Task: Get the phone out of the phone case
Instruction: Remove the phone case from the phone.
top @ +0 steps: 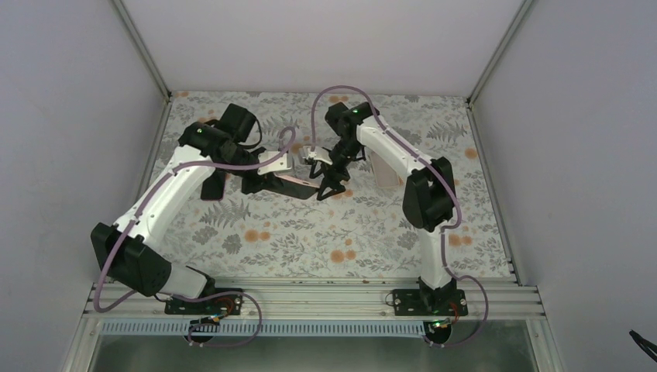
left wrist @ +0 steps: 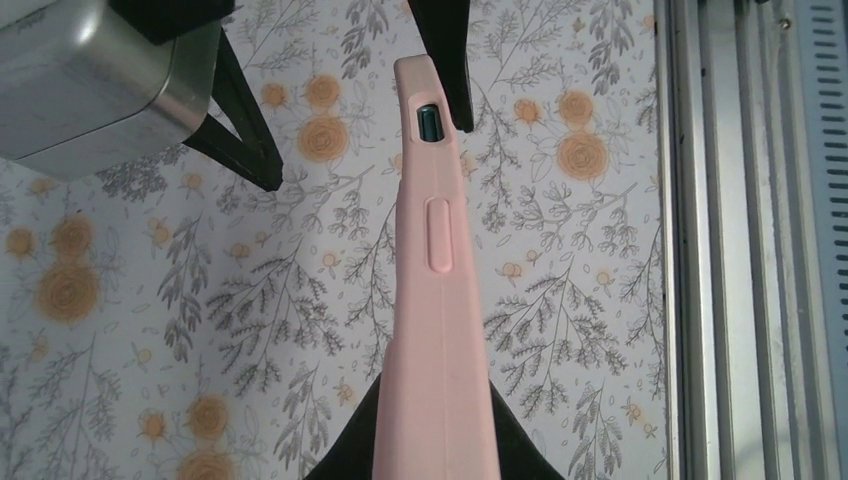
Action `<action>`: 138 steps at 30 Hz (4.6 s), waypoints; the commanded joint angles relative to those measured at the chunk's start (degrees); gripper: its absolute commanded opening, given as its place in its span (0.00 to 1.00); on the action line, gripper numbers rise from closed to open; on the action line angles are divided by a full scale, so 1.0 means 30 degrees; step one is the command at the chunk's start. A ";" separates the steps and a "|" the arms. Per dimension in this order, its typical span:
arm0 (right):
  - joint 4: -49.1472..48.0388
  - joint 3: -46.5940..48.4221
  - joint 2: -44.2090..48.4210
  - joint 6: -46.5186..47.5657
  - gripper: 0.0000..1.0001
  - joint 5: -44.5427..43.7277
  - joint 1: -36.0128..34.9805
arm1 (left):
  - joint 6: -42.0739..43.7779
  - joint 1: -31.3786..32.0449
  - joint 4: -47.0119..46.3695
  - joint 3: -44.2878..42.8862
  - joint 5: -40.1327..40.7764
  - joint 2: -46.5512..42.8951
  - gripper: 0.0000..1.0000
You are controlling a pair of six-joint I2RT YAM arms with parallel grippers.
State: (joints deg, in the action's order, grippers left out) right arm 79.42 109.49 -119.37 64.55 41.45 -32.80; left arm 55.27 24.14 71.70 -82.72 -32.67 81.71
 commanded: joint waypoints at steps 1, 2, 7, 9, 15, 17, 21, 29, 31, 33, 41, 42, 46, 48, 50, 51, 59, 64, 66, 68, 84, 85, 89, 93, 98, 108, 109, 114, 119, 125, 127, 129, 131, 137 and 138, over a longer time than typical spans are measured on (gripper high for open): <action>-0.2012 0.1373 -0.1267 -0.0299 0.90 -0.1441 0.1078 | 0.0343 0.1174 0.1998 -0.0179 -0.3042 -0.1401 0.02; -0.2171 0.1584 -0.1511 -0.0497 0.88 -0.1559 0.1186 | 0.0220 0.1294 0.2020 -0.0136 -0.3136 -0.1468 0.02; -0.2883 0.2255 -0.2066 -0.0843 0.88 -0.2033 0.1731 | -0.0037 0.2001 0.2035 0.0384 -0.3454 -0.1916 0.02; -0.3357 0.2643 -0.2368 -0.1278 0.88 -0.2596 0.2050 | -0.0121 0.2164 0.2039 0.0492 -0.3467 -0.2115 0.02; -0.3511 0.4528 -0.3416 -0.2510 0.89 -0.3225 0.3365 | -0.0294 0.2266 0.1999 0.0364 -0.2976 -0.2406 0.02; -0.3527 0.3059 -0.2431 -0.2257 0.90 -0.2556 0.3639 | -0.0338 0.2266 0.1921 0.0343 -0.2777 -0.2448 0.02; -0.5520 -0.2629 0.1784 -0.1831 0.90 -0.1242 0.3435 | -0.1076 0.2178 0.0825 0.0557 -0.1980 -0.2472 0.02; -0.8492 -0.9936 0.9532 -0.3329 0.90 -0.0087 0.1417 | -0.1432 0.1729 -0.0927 0.0930 -0.1401 -0.1641 0.02; -0.8791 -1.0432 1.0204 -0.3735 0.90 -0.0020 0.1317 | -0.1387 0.1611 -0.1123 0.0970 -0.1522 -0.1315 0.02; -0.8730 -1.0481 1.0462 -0.3870 0.89 0.0087 0.1295 | -0.1397 0.1550 -0.1240 0.0907 -0.1707 -0.1100 0.02; -0.8445 -1.0416 1.0512 -0.3832 0.87 0.1053 0.1160 | -0.1603 0.1338 -0.1633 0.0856 -0.1604 -0.1050 0.02; -0.8284 -1.0408 1.0459 -0.3714 0.87 0.1189 0.1130 | -0.1627 0.1304 -0.1657 0.0843 -0.1590 -0.1065 0.02; -0.8306 -1.0417 1.0378 -0.3690 0.86 0.1212 0.1054 | -0.1693 0.1212 -0.1636 0.0658 -0.1577 -0.1039 0.02; -0.8284 -1.0366 1.0377 -0.3676 0.86 0.1210 0.1048 | -0.1747 0.1189 -0.1648 0.0563 -0.1578 -0.1002 0.02; -0.8436 -1.0381 1.0371 -0.3740 0.86 0.1088 0.1052 | -0.1701 0.1182 -0.1563 0.0440 -0.1689 -0.0962 0.02; -0.8504 -1.0396 1.0361 -0.3787 0.85 0.1032 0.1047 | -0.1672 0.1167 -0.1509 0.0396 -0.1769 -0.0959 0.02; -0.8792 -1.0350 1.0005 -0.3852 0.84 0.0912 0.1059 | -0.1660 0.1181 -0.1597 0.0404 -0.1994 -0.0900 0.02; -0.8902 -1.0246 0.9740 -0.3947 0.83 0.0791 0.1050 | -0.1630 0.1182 -0.1467 0.0102 -0.2155 -0.0870 0.02; -0.8947 -1.0157 0.9648 -0.3980 0.83 0.0747 0.1031 | -0.1576 0.1182 -0.1348 0.0009 -0.2282 -0.0846 0.02; -0.9111 -1.0140 0.9644 -0.4109 0.82 0.0635 0.1037 | -0.1490 0.1182 -0.1210 -0.0017 -0.2402 -0.0849 0.02; -1.1491 -0.8823 0.8973 -0.6401 0.79 -0.0879 0.0911 | -0.1280 0.1182 -0.0988 -0.0032 -0.4102 -0.0682 0.02; -1.1995 -0.8791 0.8971 -0.6767 0.79 -0.1173 0.0912 | -0.1173 0.1196 -0.0833 -0.0070 -0.4356 -0.0638 0.02; -1.3719 -0.8544 0.8941 -0.7789 0.79 -0.2408 0.0885 | -0.0412 0.1211 0.0069 -0.0380 -0.5744 -0.0463 0.02; -1.4516 -0.7816 0.8355 -0.8252 0.79 -0.3075 0.0839 | 0.0190 0.1211 0.0473 -0.0718 -0.6762 -0.0283 0.02; -1.3866 -0.7321 0.7517 -0.7729 0.79 -0.1532 0.0512 | -0.0412 0.1211 -0.1185 -0.0972 -0.7300 -0.0711 0.02; -1.0357 -0.6503 0.7202 -0.5321 0.80 0.4771 -0.0336 | -0.5069 0.1039 -0.9725 -0.0197 -0.2671 -0.2140 0.02; -1.0143 -0.6535 0.7116 -0.5120 0.80 0.5037 -0.0448 | -0.5129 0.1036 -1.0018 -0.0233 -0.2412 -0.2018 0.02; -0.8871 -0.6313 0.6355 -0.3825 0.79 0.7306 -0.0858 | -0.6242 0.1092 -1.2790 0.0359 -0.0830 -0.2145 0.02; -0.3177 -0.3013 0.4083 0.0266 0.75 1.0388 -0.1266 | -0.5838 0.1101 -1.4940 0.0649 0.1559 -0.2213 0.02; -0.1900 -0.1928 0.3143 0.0518 0.67 1.0305 -0.3311 | -0.5956 0.1123 -1.7823 0.0712 0.3513 -0.1680 0.02; -0.1893 -0.1912 0.3042 0.0428 0.67 1.0622 -0.3771 | -0.5946 0.1260 -1.8657 0.0843 0.4379 -0.1465 0.02; -0.1892 -0.1754 0.3117 0.0360 0.66 1.1140 -0.4076 | -0.5944 0.1297 -1.9322 0.1001 0.4864 -0.1267 0.02; -0.1896 -0.1454 0.3172 0.0186 0.66 1.1384 -0.4301 | -0.5965 0.1298 -2.0109 0.1277 0.5161 -0.1197 0.02; -0.1907 -0.1181 0.2533 -0.0356 0.52 1.1407 -0.5135 | -0.6378 0.1288 -2.1975 0.1378 0.6011 -0.1252 0.02; -0.1898 -0.1248 0.2464 -0.0313 0.49 1.1404 -0.5278 | -0.6278 0.1312 -2.2199 0.1381 0.6298 -0.1236 0.02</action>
State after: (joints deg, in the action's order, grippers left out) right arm 63.31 105.01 -111.94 66.15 52.97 -34.11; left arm 40.34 29.08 55.48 -76.51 -23.46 75.46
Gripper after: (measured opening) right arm 0.545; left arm 0.111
